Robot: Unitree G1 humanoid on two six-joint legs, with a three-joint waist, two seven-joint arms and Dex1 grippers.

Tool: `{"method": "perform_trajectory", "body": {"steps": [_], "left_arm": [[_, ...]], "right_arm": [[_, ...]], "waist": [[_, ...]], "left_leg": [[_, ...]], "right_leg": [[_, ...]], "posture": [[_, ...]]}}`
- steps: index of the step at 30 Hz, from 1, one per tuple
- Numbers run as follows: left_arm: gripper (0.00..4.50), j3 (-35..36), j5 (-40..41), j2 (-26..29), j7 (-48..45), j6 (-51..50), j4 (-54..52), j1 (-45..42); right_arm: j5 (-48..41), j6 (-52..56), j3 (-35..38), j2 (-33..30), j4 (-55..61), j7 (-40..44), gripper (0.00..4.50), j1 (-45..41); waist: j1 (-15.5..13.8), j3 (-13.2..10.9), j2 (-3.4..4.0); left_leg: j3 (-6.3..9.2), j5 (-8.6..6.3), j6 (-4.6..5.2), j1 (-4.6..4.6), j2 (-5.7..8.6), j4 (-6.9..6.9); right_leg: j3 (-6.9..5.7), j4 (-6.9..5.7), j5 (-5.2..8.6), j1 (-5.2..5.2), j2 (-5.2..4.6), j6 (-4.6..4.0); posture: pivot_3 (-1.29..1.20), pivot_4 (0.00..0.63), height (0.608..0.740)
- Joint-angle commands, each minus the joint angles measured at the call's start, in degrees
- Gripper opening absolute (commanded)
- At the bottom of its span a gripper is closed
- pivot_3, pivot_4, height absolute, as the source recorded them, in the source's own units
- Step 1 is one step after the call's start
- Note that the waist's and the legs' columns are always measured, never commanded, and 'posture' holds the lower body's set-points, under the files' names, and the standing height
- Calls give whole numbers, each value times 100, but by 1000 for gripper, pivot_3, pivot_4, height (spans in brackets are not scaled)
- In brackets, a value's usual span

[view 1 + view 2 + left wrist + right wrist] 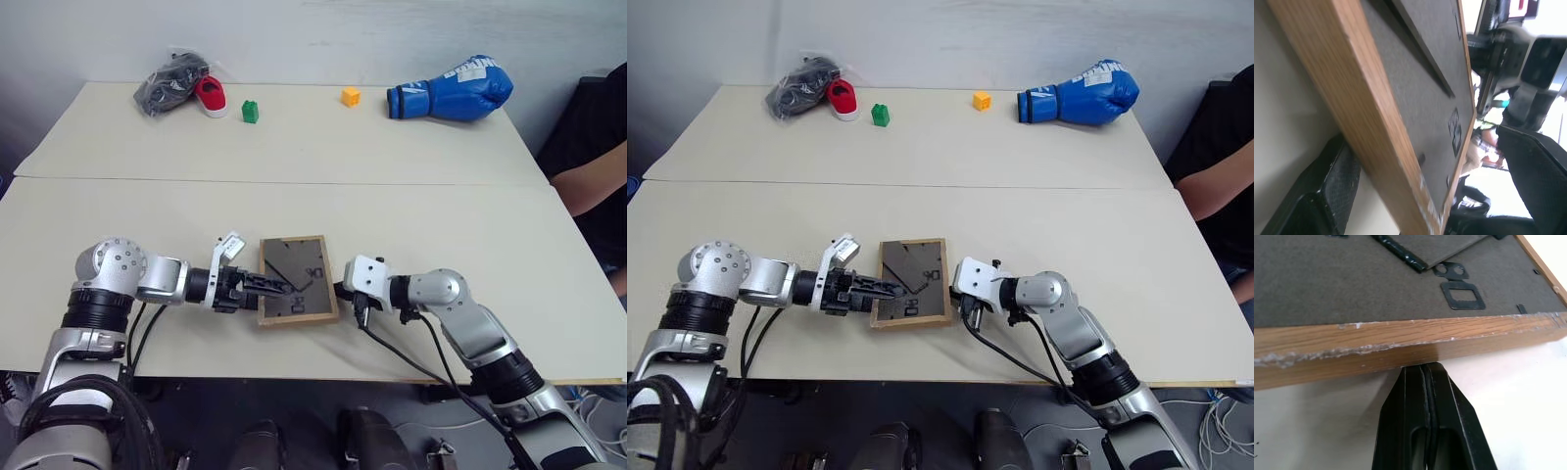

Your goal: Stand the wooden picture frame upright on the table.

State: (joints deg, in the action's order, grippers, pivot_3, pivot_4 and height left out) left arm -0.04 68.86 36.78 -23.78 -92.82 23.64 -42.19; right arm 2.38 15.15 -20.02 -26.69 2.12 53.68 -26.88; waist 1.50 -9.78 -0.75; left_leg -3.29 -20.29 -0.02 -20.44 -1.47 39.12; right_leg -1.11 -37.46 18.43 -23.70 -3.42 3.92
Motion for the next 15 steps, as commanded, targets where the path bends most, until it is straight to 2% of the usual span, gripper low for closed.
{"method": "perform_trajectory", "body": {"steps": [1,2,5,11,15], "left_arm": [[4461,184,491,-67,472,32,46,94],[4461,211,589,-78,575,32,31,124],[3894,292,905,-160,921,32,-26,229],[2096,458,1415,-326,1582,32,-211,535],[1246,757,1535,-464,1917,32,-490,801]], "right_arm": [[-20,-27,-56,-5,254,17,0,46],[-11,-29,-60,-18,256,21,0,49],[11,-46,-74,-45,251,41,0,48],[24,-83,-53,-119,280,45,0,96],[-57,-25,92,-284,407,65,0,265]], "waist": [[6,0,0],[10,0,0],[10,0,0],[-2,0,0],[-2,1,-2]], "left_leg": [[-1,0,0,0,0,0],[-1,0,-1,0,0,0],[-1,2,-4,0,-1,0],[1,2,-4,0,-1,0],[11,2,-5,4,4,3]], "right_leg": [[0,0,0,0,0,0],[0,0,0,-1,0,0],[-1,0,0,-1,0,0],[-3,2,0,0,0,0],[-8,5,0,7,-5,0]], "posture": [[0,150,740],[0,150,740],[0,150,740],[0,150,740],[0,150,740]]}}
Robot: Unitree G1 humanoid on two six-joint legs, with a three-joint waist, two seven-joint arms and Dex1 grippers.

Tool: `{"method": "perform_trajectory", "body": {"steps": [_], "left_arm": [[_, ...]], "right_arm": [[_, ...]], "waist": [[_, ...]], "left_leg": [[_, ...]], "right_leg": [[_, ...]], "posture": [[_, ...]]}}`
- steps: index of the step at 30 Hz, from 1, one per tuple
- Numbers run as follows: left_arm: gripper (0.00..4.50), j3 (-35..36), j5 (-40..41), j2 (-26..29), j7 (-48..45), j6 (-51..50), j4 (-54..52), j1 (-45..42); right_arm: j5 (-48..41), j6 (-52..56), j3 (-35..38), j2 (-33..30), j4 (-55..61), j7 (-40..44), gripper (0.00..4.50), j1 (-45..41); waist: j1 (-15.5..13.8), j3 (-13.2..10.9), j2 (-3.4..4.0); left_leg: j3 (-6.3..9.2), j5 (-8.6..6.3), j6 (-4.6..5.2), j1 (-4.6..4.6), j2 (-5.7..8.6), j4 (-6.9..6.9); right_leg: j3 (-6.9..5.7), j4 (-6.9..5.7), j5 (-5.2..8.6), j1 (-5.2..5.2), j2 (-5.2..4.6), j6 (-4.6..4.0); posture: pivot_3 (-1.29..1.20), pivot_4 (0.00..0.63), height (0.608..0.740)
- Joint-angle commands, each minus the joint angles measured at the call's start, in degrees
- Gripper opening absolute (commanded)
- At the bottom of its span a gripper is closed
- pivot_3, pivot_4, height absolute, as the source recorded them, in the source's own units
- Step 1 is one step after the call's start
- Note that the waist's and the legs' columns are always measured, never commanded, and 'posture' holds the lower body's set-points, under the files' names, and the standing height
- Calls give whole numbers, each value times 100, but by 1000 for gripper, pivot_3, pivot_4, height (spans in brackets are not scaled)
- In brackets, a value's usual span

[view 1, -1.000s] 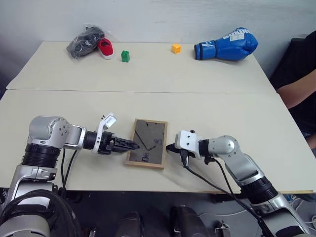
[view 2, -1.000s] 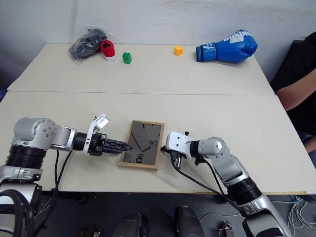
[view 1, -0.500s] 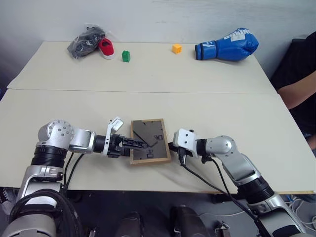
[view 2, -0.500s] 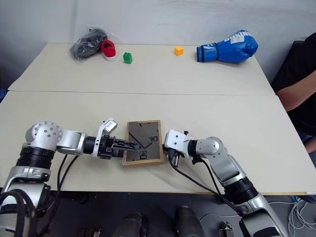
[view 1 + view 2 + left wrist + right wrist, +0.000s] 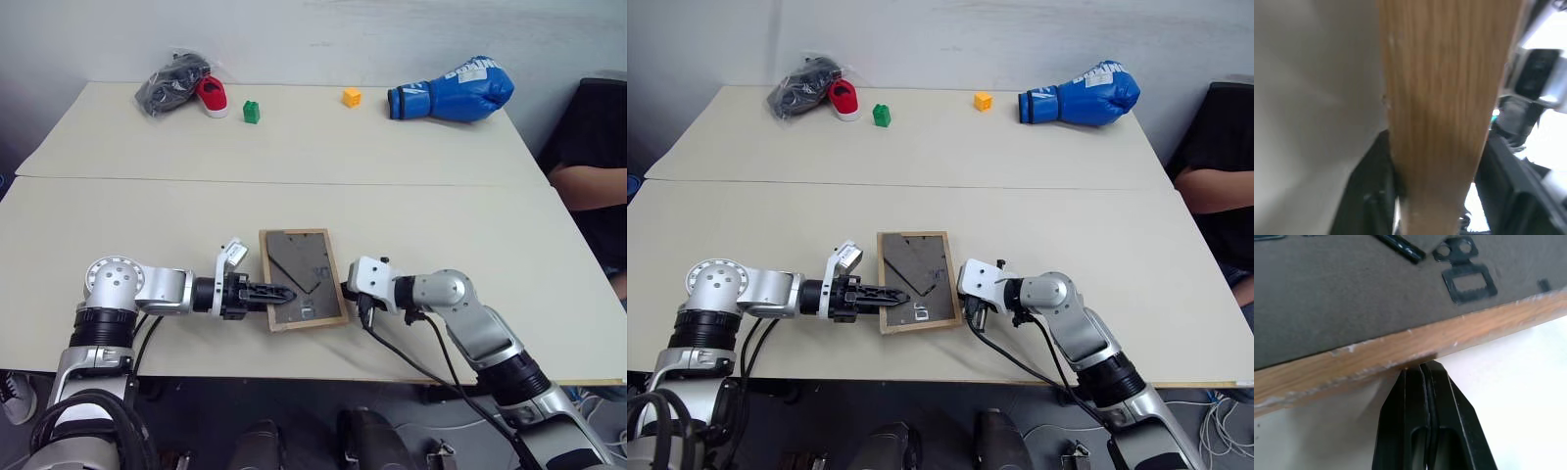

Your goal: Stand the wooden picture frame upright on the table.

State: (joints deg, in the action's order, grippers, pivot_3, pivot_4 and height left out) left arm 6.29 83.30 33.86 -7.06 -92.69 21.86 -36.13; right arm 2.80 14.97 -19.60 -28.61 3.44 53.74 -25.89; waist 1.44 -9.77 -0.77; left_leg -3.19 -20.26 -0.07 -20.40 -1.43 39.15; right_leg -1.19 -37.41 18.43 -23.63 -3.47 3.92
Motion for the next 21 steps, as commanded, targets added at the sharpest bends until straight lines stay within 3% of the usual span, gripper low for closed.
{"method": "perform_trajectory", "body": {"steps": [1,5,6,9,12,14,20,21], "left_arm": [[1250,246,88,-212,248,57,-480,288],[1251,587,-191,-169,-249,581,-1341,614],[1251,491,-507,-24,-707,921,-1731,742],[1251,99,-1589,482,-2209,2195,-2588,1142],[1251,-515,-2939,972,-3869,3987,-3079,1533],[1251,-818,-3611,1098,-4435,4805,-3092,1640],[1251,-1066,-4340,629,-4603,5488,-2878,1574],[1251,-1051,-4343,546,-4587,5446,-2893,1572]], "right_arm": [[-138,-35,129,-180,317,85,0,251],[-590,-2,653,-501,496,238,0,645],[-776,-5,842,-572,526,293,0,748],[-1547,359,1464,-828,683,634,560,1034],[-2593,859,1894,-937,1037,1086,1566,1036],[-3388,1512,2156,-854,1322,1098,2267,765],[-4003,2246,1640,-363,1784,774,4415,-369],[-3991,2352,1539,-261,1814,639,4470,-494]], "waist": [[-3,0,0],[-18,-1,-1],[-17,-1,-2],[7,-5,4],[32,-17,24],[37,-19,28],[12,-22,31],[6,-22,31]], "left_leg": [[0,0,0,0,0,-1],[9,-1,-1,-4,3,-3],[8,-1,-1,-4,4,-2],[1,3,-8,-6,1,-6],[-11,5,-14,-4,-4,-16],[-21,6,-19,2,-12,-22],[-18,4,-17,0,-23,-23],[-18,1,-12,-2,-22,-23]], "right_leg": [[0,0,0,0,0,0],[-5,1,0,3,-1,0],[-5,6,0,4,-1,0],[-5,43,1,6,5,1],[0,50,1,5,13,0],[6,51,1,5,24,-1],[12,47,2,-2,26,-2],[12,47,2,-3,24,-2]], "posture": [[0,150,740],[0,150,740],[0,150,740],[0,150,740],[0,150,740],[0,150,740],[0,150,740],[0,150,740]]}}
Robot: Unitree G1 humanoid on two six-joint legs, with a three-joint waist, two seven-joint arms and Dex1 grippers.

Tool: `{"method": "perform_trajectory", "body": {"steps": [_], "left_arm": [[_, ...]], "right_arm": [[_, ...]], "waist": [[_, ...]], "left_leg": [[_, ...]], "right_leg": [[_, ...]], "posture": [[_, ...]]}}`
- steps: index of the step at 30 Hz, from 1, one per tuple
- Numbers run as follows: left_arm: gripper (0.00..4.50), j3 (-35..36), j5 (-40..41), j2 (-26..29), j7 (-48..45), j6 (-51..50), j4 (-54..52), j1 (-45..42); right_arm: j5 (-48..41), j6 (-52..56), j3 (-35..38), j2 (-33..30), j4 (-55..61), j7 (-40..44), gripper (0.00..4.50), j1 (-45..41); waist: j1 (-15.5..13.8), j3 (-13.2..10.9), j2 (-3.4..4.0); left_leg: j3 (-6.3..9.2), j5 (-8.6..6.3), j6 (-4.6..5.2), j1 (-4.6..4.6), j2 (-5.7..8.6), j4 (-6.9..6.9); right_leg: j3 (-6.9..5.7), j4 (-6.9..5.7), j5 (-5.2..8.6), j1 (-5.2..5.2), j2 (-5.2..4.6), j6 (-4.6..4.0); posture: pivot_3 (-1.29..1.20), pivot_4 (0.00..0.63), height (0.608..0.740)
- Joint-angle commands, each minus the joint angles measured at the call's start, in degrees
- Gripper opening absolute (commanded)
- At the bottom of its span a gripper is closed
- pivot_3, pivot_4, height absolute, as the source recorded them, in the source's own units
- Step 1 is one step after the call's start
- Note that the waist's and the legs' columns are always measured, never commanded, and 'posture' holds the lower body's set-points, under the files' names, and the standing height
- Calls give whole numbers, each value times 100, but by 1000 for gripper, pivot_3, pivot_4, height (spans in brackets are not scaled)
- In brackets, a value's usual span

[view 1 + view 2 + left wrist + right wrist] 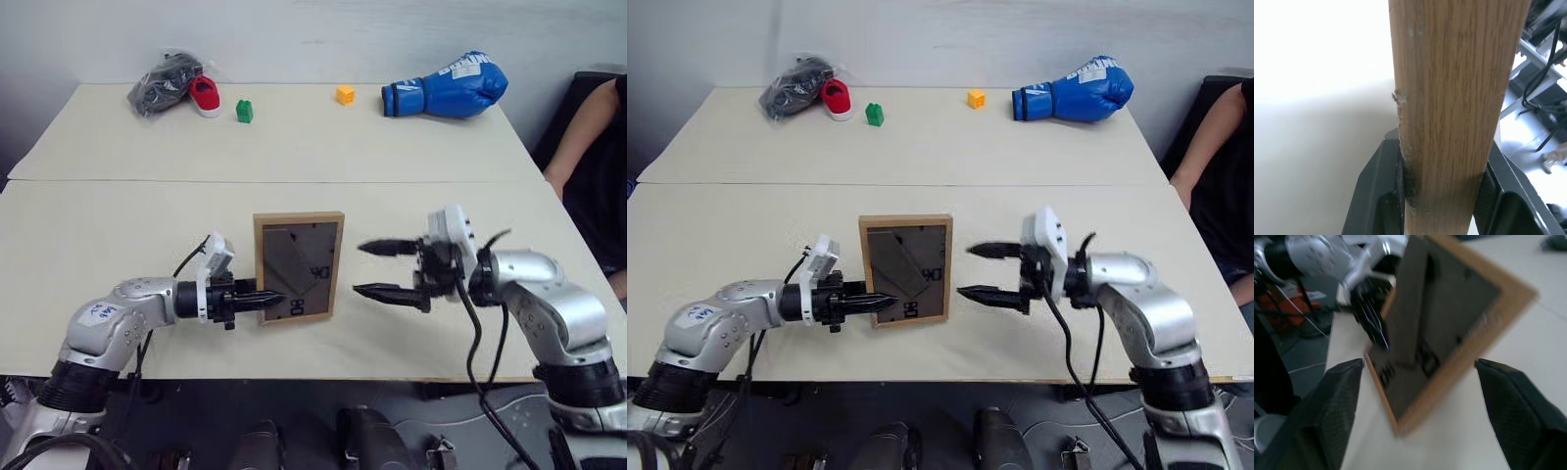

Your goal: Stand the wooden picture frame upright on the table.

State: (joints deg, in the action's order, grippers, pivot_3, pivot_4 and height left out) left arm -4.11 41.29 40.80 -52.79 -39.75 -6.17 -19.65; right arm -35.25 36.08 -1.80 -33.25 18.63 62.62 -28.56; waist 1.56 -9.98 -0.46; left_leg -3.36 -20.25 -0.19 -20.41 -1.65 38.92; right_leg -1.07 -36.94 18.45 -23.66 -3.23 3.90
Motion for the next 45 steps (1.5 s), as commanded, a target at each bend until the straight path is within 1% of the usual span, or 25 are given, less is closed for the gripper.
{"method": "perform_trajectory", "body": {"steps": [1,5,7,10,12,16,19,20,24,28,32,36,43,45], "left_arm": [[1251,4,-144,-214,17,91,-110,-84],[1251,32,-191,-377,73,-33,-203,-79],[1251,18,-228,-408,84,-78,-231,-71],[1251,10,-299,-415,63,-96,-208,-67],[1251,60,-329,-456,122,-131,-163,-69],[1251,188,-293,-506,161,-192,-171,-51],[1251,288,-262,-521,192,-227,-201,14],[1251,308,-261,-525,201,-233,-212,42],[1251,342,-270,-561,228,-251,-265,95],[1251,313,-298,-608,232,-251,-291,87],[1251,304,-298,-664,252,-297,-296,40],[1251,345,-248,-683,325,-464,-288,-1],[1251,570,-19,-733,458,-920,-287,-69],[1251,728,197,-809,553,-1195,-241,-124]], "right_arm": [[-133,242,-361,263,316,-269,4470,-327],[68,235,-700,615,251,-616,4470,-575],[312,58,-955,815,98,-740,4470,-690],[586,-171,-1234,1071,-91,-819,4470,-794],[659,-246,-1336,1124,-124,-780,4470,-805],[500,-183,-1242,919,98,-547,4470,-704],[-127,140,-762,731,287,-409,4470,-542],[-185,179,-666,683,294,-447,4470,-494],[-33,359,-539,463,217,-757,4470,-396],[87,345,-638,410,85,-815,4470,-384],[182,363,-904,524,-6,-779,4470,-413],[85,238,-1055,686,13,-571,4470,-452],[-12,175,-931,570,246,-376,4470,-274],[16,10,-868,458,301,-267,4470,-159]], "waist": [[-18,0,0],[-64,0,0],[-67,1,-1],[-60,1,-1],[-64,1,-1],[-75,1,-1],[-70,1,-1],[-64,1,-1],[-35,1,-1],[-9,1,-1],[-9,1,-1],[-10,1,-1],[-8,1,-1],[-10,1,-1]], "left_leg": [[1,-2,4,-4,1,1],[15,-6,28,-26,17,13],[17,-7,38,-27,24,14],[17,-6,41,-30,26,15],[19,-6,40,-30,25,15],[24,-5,43,-35,27,16],[27,-5,44,-41,27,16],[29,-5,44,-42,26,16],[32,-4,43,-43,25,16],[34,-3,41,-43,25,16],[35,-3,41,-45,26,16],[36,-3,41,-45,26,16],[45,-2,44,-58,28,17],[47,-2,43,-59,28,17]], "right_leg": [[-1,1,0,-2,-2,0],[-7,1,-2,-7,-23,4],[-7,1,-3,-5,-30,5],[-8,1,-5,-6,-31,9],[-11,0,-5,-6,-31,9],[-13,-2,-8,-5,-31,14],[-15,0,-8,-6,-31,15],[-17,0,-8,-6,-31,15],[-19,3,-8,-6,-31,15],[-19,7,-8,-7,-31,15],[-20,6,-8,-6,-31,15],[-21,5,-8,-7,-31,15],[-24,5,-11,-9,-31,20],[-26,6,-11,-10,-31,20]], "posture": [[0,150,740],[0,150,740],[0,150,740],[0,150,740],[0,150,740],[0,150,740],[0,150,740],[0,150,740],[0,150,740],[0,150,740],[0,150,740],[0,150,740],[0,150,740],[0,150,740]]}}
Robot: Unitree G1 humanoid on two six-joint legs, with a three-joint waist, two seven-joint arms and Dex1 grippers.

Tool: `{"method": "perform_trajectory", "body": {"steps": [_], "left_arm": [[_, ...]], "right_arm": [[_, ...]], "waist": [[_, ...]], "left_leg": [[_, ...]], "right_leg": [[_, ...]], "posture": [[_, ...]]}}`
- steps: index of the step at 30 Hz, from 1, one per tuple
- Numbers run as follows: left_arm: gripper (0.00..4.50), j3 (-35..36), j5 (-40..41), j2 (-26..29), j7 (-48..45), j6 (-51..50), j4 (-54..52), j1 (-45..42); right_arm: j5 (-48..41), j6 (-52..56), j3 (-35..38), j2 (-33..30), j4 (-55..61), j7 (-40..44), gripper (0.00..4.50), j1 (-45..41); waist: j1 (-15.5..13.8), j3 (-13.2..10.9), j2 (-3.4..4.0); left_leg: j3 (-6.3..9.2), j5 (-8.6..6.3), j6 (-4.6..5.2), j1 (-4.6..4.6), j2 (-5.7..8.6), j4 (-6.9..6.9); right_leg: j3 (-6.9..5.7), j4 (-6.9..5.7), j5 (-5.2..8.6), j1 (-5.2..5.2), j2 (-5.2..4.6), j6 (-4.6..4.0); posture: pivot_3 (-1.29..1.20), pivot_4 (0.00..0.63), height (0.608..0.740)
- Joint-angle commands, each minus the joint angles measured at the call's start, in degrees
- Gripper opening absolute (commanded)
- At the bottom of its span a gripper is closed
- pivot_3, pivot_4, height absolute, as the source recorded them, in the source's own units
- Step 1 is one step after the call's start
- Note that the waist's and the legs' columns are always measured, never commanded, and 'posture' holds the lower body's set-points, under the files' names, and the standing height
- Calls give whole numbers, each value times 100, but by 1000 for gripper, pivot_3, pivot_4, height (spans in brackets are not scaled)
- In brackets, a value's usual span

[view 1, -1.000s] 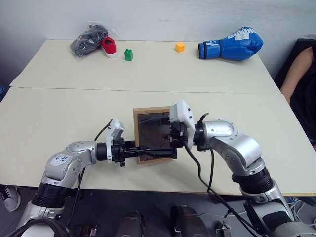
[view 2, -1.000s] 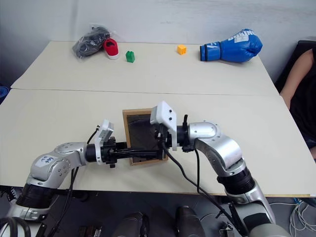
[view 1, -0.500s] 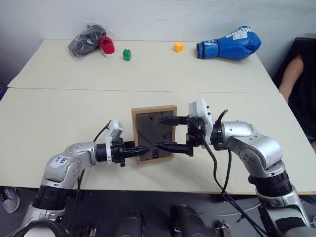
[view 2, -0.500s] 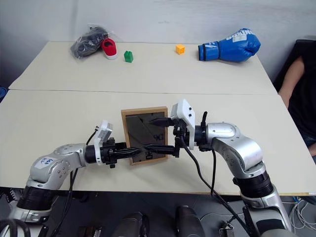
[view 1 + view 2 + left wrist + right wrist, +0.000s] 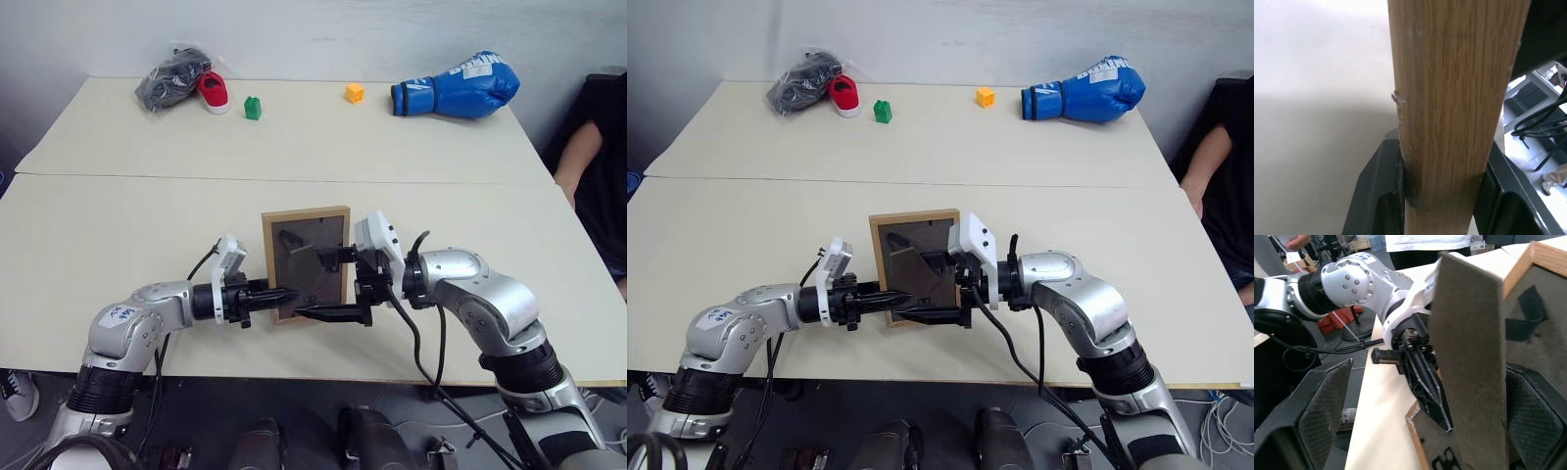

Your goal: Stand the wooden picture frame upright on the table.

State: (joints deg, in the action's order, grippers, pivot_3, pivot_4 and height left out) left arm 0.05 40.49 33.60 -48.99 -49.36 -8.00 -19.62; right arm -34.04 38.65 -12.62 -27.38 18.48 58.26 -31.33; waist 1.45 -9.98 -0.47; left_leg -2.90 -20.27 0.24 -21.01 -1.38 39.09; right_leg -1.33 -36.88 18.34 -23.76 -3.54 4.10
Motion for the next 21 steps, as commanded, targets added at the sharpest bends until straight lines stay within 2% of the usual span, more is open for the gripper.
{"method": "perform_trajectory", "body": {"steps": [1,5,12,16,17,19,21], "left_arm": [[1251,397,406,-116,200,-395,-31,-164],[1251,725,887,-223,379,-1093,88,-317],[1251,864,1365,-109,251,-1718,87,-418],[1251,1226,2004,-51,308,-2582,322,-664],[1251,1326,2098,17,457,-3129,547,-816],[1251,1223,2427,335,824,-4069,1246,-1151],[1251,1131,2994,496,947,-4314,1687,-1344]], "right_arm": [[-17,-448,233,-238,348,288,4470,231],[294,-1274,251,-613,372,737,4470,694],[796,-2495,335,-578,-85,879,4470,745],[759,-2994,818,-807,-562,1106,4470,698],[722,-3218,999,-863,-755,1225,4470,679],[1042,-4329,1222,-901,-1337,1400,4470,586],[1785,-6186,1250,-852,-2321,1352,4470,361]], "waist": [[0,0,0],[-3,0,-1],[19,-1,-1],[0,-4,-6],[-11,-4,-6],[-19,-5,-10],[11,-5,-10]], "left_leg": [[2,0,0,-1,0,0],[6,0,1,-8,3,0],[6,9,-15,-6,-4,0],[6,10,-15,-8,-3,1],[7,10,-14,-9,-2,1],[12,11,-12,-9,3,2],[13,11,-11,-7,7,4]], "right_leg": [[-1,0,0,0,0,0],[-1,4,-1,-1,0,1],[-1,-4,-1,-8,10,2],[-1,-4,-1,-8,9,2],[-2,-5,-1,-8,8,2],[-6,-3,-1,-5,6,2],[-6,-4,-1,-3,6,3]], "posture": [[0,150,740],[0,150,740],[0,150,740],[0,150,740],[0,150,740],[0,150,740],[0,150,740]]}}
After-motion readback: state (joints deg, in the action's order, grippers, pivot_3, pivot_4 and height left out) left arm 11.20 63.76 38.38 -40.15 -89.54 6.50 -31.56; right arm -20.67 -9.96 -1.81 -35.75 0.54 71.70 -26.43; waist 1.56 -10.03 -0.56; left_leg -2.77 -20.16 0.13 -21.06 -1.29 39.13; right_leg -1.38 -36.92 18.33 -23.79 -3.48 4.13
